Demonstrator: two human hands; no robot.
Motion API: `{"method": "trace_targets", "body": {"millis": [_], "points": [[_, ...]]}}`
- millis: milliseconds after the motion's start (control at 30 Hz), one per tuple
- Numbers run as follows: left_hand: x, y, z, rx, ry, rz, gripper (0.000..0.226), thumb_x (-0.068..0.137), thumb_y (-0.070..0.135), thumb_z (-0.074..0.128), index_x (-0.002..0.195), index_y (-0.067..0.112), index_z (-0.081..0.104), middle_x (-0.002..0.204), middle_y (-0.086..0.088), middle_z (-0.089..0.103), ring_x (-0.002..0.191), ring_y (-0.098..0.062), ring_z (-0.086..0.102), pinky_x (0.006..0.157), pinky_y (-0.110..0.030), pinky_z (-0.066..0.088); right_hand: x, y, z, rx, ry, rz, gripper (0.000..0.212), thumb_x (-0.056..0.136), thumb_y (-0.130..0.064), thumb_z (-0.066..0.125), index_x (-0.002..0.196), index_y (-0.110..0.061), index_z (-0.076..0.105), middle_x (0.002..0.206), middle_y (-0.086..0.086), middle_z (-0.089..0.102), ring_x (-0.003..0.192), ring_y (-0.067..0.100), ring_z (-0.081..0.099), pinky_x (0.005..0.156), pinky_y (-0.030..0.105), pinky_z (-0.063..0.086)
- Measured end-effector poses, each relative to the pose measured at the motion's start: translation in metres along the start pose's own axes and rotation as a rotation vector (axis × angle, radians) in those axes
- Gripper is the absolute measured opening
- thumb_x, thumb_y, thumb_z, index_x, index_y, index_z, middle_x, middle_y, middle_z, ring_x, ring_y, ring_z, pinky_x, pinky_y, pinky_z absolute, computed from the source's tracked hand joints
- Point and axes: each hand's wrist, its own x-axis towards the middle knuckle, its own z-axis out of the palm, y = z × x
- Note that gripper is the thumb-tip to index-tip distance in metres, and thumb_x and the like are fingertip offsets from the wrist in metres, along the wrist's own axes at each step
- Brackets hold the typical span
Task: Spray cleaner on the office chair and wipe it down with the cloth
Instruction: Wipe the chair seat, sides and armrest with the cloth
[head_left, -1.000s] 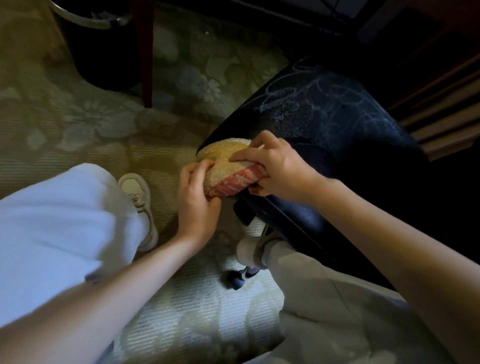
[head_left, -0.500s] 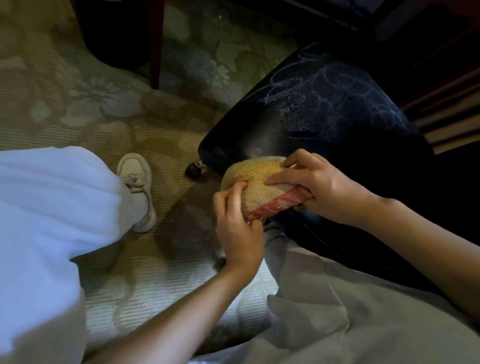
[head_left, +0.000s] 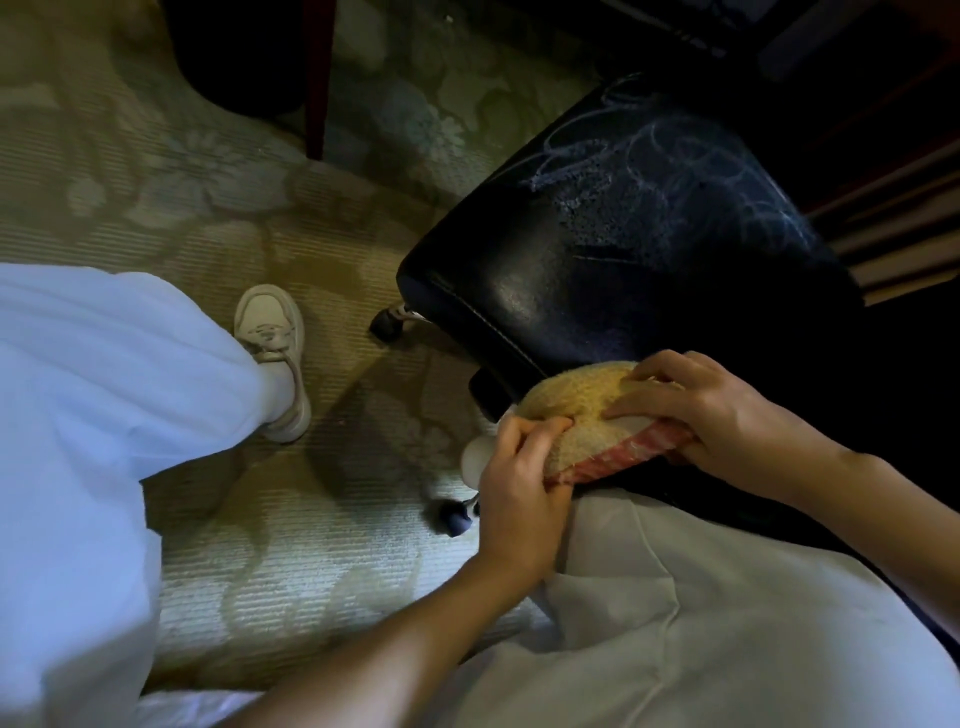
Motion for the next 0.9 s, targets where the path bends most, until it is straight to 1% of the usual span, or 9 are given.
{"method": "trace_targets", "body": {"millis": [67,133,267,400,467,567,667,767,900], "points": [[0.009,0.0,-0.018,0.032,-0.025,0.051,0.046,0.068,0.002,0.063,0.113,0.015,0.064,0.104,0.0,0.05,0.089,-0.012,0.054,0.073,-0.026,0.047,0.013,-0.01,-0.013,-0.022,0.032,-0.035,0.039,0.076,-0.016,0.054,0.111,-0.029,0.064,0.112,0.012,0.056,0.089,0.033,0.057,0.077,0.041,0.053],[0.024,0.002,-0.038,0.055,0.042,0.064,0.045,0.069,0.003,0.065,0.112,0.013,0.063,0.106,-0.003,0.052,0.093,-0.016,0.056,0.077,-0.025,0.046,0.037,-0.021,-0.027,-0.018,0.071,-0.063,0.041,0.078,-0.023,0.042,0.11,-0.023,0.068,0.111,0.014,0.057,0.089,0.035,0.057,0.08,0.039,0.051],[0.068,-0.005,-0.082,0.176,0.203,0.044,0.053,0.068,-0.006,0.066,0.118,0.009,0.06,0.111,-0.01,0.052,0.101,-0.018,0.05,0.085,-0.017,0.035,0.107,-0.035,-0.041,-0.058,0.103,-0.126,0.044,0.079,-0.021,0.042,0.117,-0.022,0.065,0.116,0.016,0.054,0.099,0.038,0.052,0.084,0.045,0.048],[0.107,-0.022,-0.113,0.298,0.192,-0.012,0.055,0.075,-0.002,0.067,0.127,0.012,0.054,0.117,-0.012,0.048,0.106,-0.026,0.049,0.086,-0.025,0.036,0.166,-0.037,-0.036,-0.071,0.096,-0.093,0.046,0.079,-0.006,0.055,0.122,-0.021,0.062,0.126,0.017,0.05,0.11,0.04,0.048,0.09,0.051,0.045],[0.116,-0.029,-0.115,0.315,0.163,-0.014,0.059,0.075,0.001,0.068,0.13,0.012,0.051,0.119,-0.013,0.047,0.107,-0.028,0.049,0.085,-0.025,0.036,0.177,-0.036,-0.028,-0.042,0.105,-0.058,0.046,0.079,-0.007,0.055,0.122,-0.023,0.061,0.127,0.015,0.052,0.111,0.04,0.05,0.091,0.051,0.045],[0.11,-0.032,-0.102,0.294,0.175,-0.008,0.062,0.074,0.001,0.071,0.131,0.013,0.05,0.122,-0.013,0.046,0.109,-0.022,0.047,0.085,-0.018,0.033,0.165,-0.03,-0.019,0.017,0.126,-0.022,0.047,0.079,-0.009,0.053,0.122,-0.026,0.061,0.132,0.01,0.052,0.116,0.037,0.05,0.095,0.044,0.043],[0.093,-0.023,-0.083,0.246,0.224,0.005,0.061,0.068,-0.004,0.07,0.124,0.013,0.055,0.118,-0.013,0.045,0.1,-0.012,0.043,0.083,-0.011,0.028,0.138,-0.023,-0.018,0.061,0.138,-0.014,0.05,0.077,-0.002,0.06,0.12,-0.027,0.064,0.135,0.01,0.05,0.121,0.035,0.048,0.097,0.042,0.04],[0.074,-0.012,-0.063,0.202,0.223,-0.02,0.056,0.069,-0.004,0.067,0.121,0.015,0.055,0.115,-0.01,0.041,0.094,-0.008,0.04,0.079,-0.017,0.035,0.111,-0.016,-0.015,0.107,0.128,-0.011,0.054,0.073,0.003,0.065,0.117,-0.027,0.066,0.133,0.012,0.051,0.121,0.032,0.05,0.097,0.036,0.04],[0.049,-0.004,-0.038,0.182,0.168,-0.021,0.054,0.068,-0.002,0.066,0.115,0.02,0.054,0.107,-0.002,0.038,0.089,-0.015,0.046,0.071,-0.023,0.037,0.075,-0.001,-0.007,0.166,0.078,0.032,0.065,0.064,0.009,0.071,0.115,-0.032,0.067,0.134,0.007,0.05,0.121,0.026,0.051,0.1,0.031,0.04]]}}
